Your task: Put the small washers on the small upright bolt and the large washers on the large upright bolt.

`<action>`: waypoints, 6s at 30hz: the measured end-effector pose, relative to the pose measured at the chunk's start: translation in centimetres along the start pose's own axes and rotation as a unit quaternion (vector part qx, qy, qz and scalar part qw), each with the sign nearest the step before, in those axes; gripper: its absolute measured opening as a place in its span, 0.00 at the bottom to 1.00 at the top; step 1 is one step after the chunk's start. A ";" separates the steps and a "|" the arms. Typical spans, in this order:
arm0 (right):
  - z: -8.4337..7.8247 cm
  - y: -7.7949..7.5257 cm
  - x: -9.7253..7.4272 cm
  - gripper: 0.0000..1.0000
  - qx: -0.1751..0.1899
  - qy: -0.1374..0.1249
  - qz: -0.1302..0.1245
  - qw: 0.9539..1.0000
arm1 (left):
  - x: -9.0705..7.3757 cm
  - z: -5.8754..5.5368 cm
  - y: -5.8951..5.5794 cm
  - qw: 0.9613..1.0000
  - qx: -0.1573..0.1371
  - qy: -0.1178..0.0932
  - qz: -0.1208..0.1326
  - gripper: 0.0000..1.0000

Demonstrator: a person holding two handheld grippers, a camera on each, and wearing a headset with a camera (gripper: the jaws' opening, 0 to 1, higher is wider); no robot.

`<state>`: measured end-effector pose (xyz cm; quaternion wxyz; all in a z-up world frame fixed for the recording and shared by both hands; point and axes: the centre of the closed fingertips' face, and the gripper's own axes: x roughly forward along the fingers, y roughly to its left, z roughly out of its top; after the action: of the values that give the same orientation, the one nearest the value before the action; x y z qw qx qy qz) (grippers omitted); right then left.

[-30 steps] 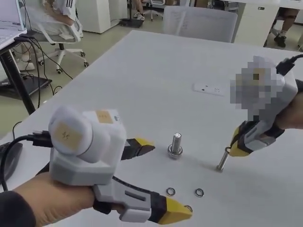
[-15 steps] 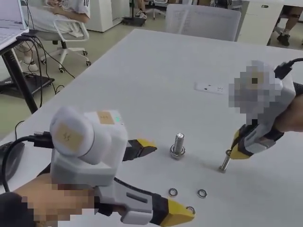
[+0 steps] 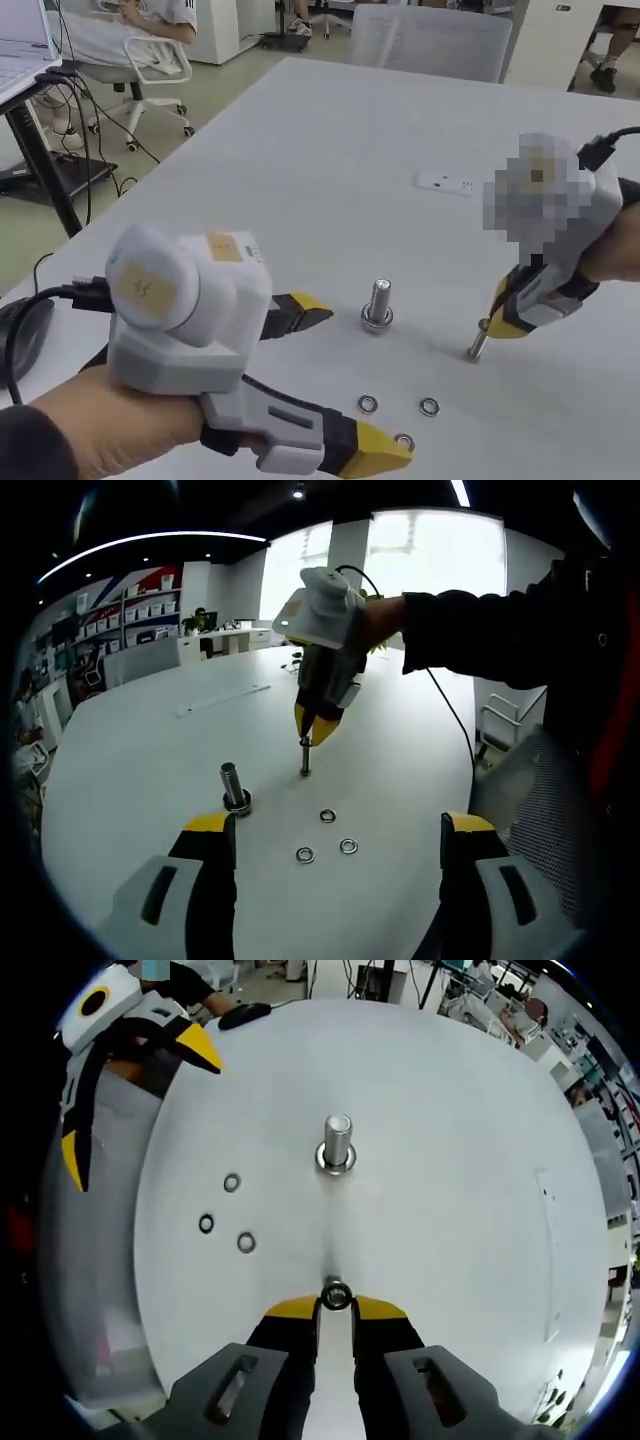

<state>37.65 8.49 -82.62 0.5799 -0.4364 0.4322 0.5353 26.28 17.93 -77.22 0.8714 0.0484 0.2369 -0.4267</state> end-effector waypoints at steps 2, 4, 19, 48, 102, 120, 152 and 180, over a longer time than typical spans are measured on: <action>0.0 0.0 0.3 0.13 0.001 0.001 0.002 1.000 | 0.0 0.0 0.0 1.000 -0.001 0.000 0.001 0.84; -0.1 0.1 0.7 0.13 0.003 0.002 0.004 1.000 | 0.0 0.0 0.1 1.000 -0.001 0.000 0.001 0.84; -1.0 0.1 3.3 0.14 0.013 0.007 0.013 1.000 | 0.1 -0.3 0.1 1.000 -0.003 0.006 0.001 0.84; -1.6 0.4 4.3 0.16 0.020 0.013 0.014 1.000 | 0.0 -0.5 0.1 1.000 -0.004 0.008 -0.001 0.84; 0.3 6.8 3.2 0.20 -0.009 -0.009 0.025 1.000 | 0.0 0.3 -0.8 1.000 0.013 -0.002 -0.010 0.83; 2.4 7.7 5.2 0.20 -0.050 0.009 0.040 0.998 | -0.4 0.3 -0.6 1.000 0.011 -0.007 -0.007 0.83; 2.6 7.8 6.0 0.16 -0.080 0.010 0.029 0.996 | -0.5 0.4 -0.5 1.000 0.009 -0.012 -0.003 0.83; 2.5 7.5 5.9 0.14 -0.077 0.010 0.030 0.997 | -0.5 0.5 -0.4 1.000 0.009 -0.013 -0.005 0.83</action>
<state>30.54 12.71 -88.09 0.5237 -0.4726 0.4082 0.5794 25.82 17.91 -76.51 0.8716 0.0492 0.2226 -0.4341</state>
